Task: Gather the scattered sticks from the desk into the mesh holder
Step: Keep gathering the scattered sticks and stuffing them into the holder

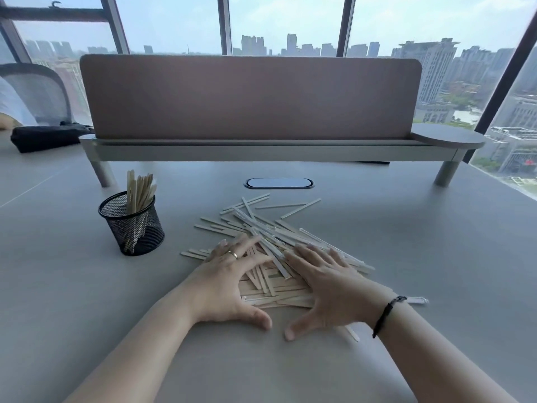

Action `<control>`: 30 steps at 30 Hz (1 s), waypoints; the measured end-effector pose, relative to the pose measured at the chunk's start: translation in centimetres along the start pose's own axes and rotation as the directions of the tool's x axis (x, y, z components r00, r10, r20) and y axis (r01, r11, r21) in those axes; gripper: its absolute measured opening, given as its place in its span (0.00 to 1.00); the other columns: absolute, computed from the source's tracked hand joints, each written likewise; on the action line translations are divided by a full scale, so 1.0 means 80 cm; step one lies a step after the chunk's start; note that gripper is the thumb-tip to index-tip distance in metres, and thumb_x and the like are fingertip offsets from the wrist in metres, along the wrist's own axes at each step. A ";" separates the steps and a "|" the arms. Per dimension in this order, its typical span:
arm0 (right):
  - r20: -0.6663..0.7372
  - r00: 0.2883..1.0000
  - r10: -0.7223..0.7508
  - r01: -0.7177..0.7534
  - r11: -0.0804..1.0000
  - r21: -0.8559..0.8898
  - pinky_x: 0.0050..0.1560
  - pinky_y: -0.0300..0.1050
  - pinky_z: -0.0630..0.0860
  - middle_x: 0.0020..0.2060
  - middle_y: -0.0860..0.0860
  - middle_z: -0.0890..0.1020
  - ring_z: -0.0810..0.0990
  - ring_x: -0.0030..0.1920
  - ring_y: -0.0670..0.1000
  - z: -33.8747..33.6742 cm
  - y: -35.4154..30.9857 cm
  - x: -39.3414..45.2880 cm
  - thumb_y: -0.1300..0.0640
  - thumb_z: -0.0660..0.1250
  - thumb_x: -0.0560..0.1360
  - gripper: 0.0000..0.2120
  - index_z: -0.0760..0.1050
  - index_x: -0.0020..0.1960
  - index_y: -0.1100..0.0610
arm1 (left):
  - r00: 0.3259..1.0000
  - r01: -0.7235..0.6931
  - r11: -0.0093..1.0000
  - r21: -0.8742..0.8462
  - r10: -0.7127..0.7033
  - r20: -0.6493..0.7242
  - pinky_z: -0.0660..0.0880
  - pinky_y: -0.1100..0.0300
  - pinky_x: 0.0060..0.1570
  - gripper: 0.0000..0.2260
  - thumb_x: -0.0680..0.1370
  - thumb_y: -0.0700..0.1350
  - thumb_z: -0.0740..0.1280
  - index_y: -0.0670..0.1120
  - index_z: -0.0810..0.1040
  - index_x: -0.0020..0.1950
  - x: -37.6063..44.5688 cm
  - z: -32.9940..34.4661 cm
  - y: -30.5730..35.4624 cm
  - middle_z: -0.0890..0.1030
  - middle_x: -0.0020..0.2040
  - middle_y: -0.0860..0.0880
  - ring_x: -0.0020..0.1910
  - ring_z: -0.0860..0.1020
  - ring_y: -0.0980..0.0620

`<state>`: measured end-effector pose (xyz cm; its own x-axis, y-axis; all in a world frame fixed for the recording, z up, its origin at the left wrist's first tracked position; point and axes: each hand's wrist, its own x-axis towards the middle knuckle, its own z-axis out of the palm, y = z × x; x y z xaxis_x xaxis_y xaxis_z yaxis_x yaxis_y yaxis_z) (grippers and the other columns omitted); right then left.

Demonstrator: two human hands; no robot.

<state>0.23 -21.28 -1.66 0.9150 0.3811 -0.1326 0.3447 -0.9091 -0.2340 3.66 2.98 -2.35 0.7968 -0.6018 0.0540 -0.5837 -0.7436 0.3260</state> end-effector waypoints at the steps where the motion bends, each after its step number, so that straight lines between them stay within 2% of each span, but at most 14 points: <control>1: -0.028 1.000 -0.005 0.005 1.000 -0.020 0.78 0.53 0.43 0.80 0.43 0.51 0.44 0.79 0.46 0.003 0.002 0.001 0.15 0.61 0.51 0.65 0.46 0.80 0.43 | 1.000 0.001 1.000 0.005 -0.001 0.013 0.41 0.53 0.78 0.52 0.55 0.79 0.69 0.62 0.62 0.77 0.001 0.000 -0.003 0.50 0.80 0.62 0.79 0.41 0.61; 3: -0.115 0.993 0.015 -0.013 1.000 0.016 0.76 0.49 0.53 0.76 0.43 0.60 0.54 0.77 0.47 0.004 0.007 0.007 0.17 0.62 0.54 0.60 0.54 0.79 0.45 | 1.000 0.016 1.000 0.000 -0.016 0.011 0.44 0.53 0.78 0.52 0.55 0.78 0.70 0.61 0.63 0.77 0.001 0.000 -0.006 0.57 0.79 0.61 0.77 0.48 0.62; 6: -0.200 0.980 0.019 -0.004 0.997 0.071 0.70 0.48 0.64 0.67 0.42 0.69 0.63 0.70 0.48 0.005 0.013 0.013 0.20 0.64 0.58 0.50 0.64 0.74 0.42 | 0.998 0.037 0.998 -0.053 -0.040 -0.046 0.58 0.60 0.73 0.50 0.54 0.78 0.72 0.62 0.68 0.73 0.002 0.004 -0.007 0.65 0.69 0.62 0.70 0.63 0.59; 9: -0.234 0.972 -0.005 0.022 0.997 0.069 0.66 0.50 0.67 0.61 0.42 0.71 0.66 0.65 0.48 0.009 0.017 0.014 0.19 0.62 0.58 0.47 0.68 0.71 0.41 | 0.993 0.041 0.995 -0.094 -0.051 -0.106 0.64 0.65 0.66 0.48 0.54 0.78 0.72 0.60 0.72 0.71 0.003 0.010 -0.007 0.67 0.61 0.61 0.62 0.67 0.60; 12: -0.286 0.958 0.006 0.010 0.998 0.055 0.64 0.50 0.69 0.59 0.43 0.74 0.68 0.63 0.49 0.008 0.019 0.016 0.16 0.57 0.56 0.51 0.68 0.71 0.42 | 0.991 0.039 0.988 -0.152 -0.057 -0.118 0.66 0.68 0.61 0.47 0.53 0.76 0.74 0.59 0.75 0.69 0.004 0.012 -0.006 0.68 0.57 0.61 0.53 0.70 0.63; 14: -0.302 0.953 0.029 -0.016 0.999 0.045 0.62 0.49 0.69 0.56 0.43 0.75 0.69 0.61 0.48 0.005 0.019 0.017 0.16 0.58 0.56 0.49 0.70 0.70 0.43 | 0.989 0.028 0.985 -0.168 -0.051 -0.139 0.68 0.67 0.60 0.45 0.52 0.77 0.73 0.58 0.77 0.66 0.005 0.014 -0.007 0.71 0.57 0.62 0.54 0.71 0.64; 17: -0.316 0.949 -0.001 -0.007 1.000 -0.024 0.56 0.47 0.69 0.48 0.44 0.74 0.70 0.54 0.49 0.006 0.020 0.019 0.18 0.58 0.61 0.40 0.76 0.58 0.46 | 0.975 -0.022 0.992 -0.126 -0.007 -0.220 0.71 0.62 0.59 0.42 0.55 0.80 0.67 0.55 0.80 0.60 0.005 0.017 -0.008 0.74 0.53 0.58 0.57 0.72 0.57; 20: -0.365 0.930 -0.052 0.031 0.998 -0.062 0.52 0.47 0.70 0.45 0.45 0.75 0.73 0.51 0.51 0.011 0.024 0.023 0.20 0.58 0.65 0.35 0.76 0.51 0.49 | 0.956 -0.055 0.991 -0.122 0.017 -0.294 0.74 0.61 0.54 0.37 0.59 0.79 0.67 0.52 0.81 0.54 0.007 0.019 -0.010 0.73 0.49 0.57 0.53 0.76 0.53; 22: -0.414 0.905 -0.093 0.063 0.994 -0.086 0.47 0.47 0.70 0.44 0.46 0.77 0.75 0.49 0.52 0.014 0.026 0.026 0.23 0.57 0.68 0.31 0.75 0.47 0.51 | 0.944 -0.067 0.989 -0.132 0.020 -0.329 0.74 0.62 0.48 0.33 0.61 0.78 0.68 0.52 0.81 0.51 0.009 0.021 -0.013 0.73 0.47 0.58 0.47 0.75 0.58; 24: -0.448 0.885 -0.131 0.094 0.990 -0.104 0.41 0.45 0.65 0.41 0.47 0.77 0.76 0.46 0.54 0.014 0.024 0.027 0.27 0.59 0.72 0.26 0.72 0.43 0.51 | 0.937 -0.047 0.987 -0.157 -0.011 -0.348 0.74 0.64 0.44 0.29 0.63 0.76 0.69 0.54 0.81 0.49 0.012 0.023 -0.017 0.72 0.47 0.59 0.44 0.74 0.63; 26: -0.450 0.883 -0.134 0.094 0.990 -0.109 0.37 0.46 0.62 0.39 0.47 0.77 0.77 0.43 0.55 0.012 0.019 0.027 0.30 0.60 0.75 0.23 0.68 0.41 0.50 | 0.926 -0.023 0.986 -0.168 -0.042 -0.375 0.72 0.65 0.42 0.22 0.65 0.69 0.74 0.54 0.81 0.48 0.015 0.027 -0.021 0.72 0.47 0.60 0.43 0.74 0.64; 28: -0.431 0.896 -0.106 0.065 0.992 -0.108 0.35 0.48 0.62 0.39 0.49 0.78 0.77 0.42 0.57 0.011 0.014 0.028 0.32 0.58 0.77 0.22 0.66 0.40 0.50 | 0.919 -0.018 0.985 -0.171 -0.051 -0.390 0.72 0.62 0.42 0.19 0.66 0.64 0.74 0.55 0.80 0.50 0.016 0.029 -0.022 0.73 0.49 0.61 0.44 0.75 0.63; 30: -0.424 0.902 -0.079 0.033 0.993 -0.115 0.35 0.50 0.64 0.39 0.50 0.79 0.78 0.43 0.58 0.009 0.011 0.030 0.33 0.57 0.78 0.21 0.66 0.40 0.51 | 0.920 -0.009 0.985 -0.172 -0.059 -0.388 0.75 0.60 0.48 0.22 0.65 0.66 0.73 0.57 0.79 0.54 0.016 0.028 -0.021 0.73 0.51 0.60 0.48 0.77 0.60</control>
<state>2.60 -21.04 -2.92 0.8873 0.3445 0.3068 0.3966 -0.9093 -0.1262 5.31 2.80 -4.91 0.8280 -0.3967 0.3963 -0.5555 -0.6768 0.4830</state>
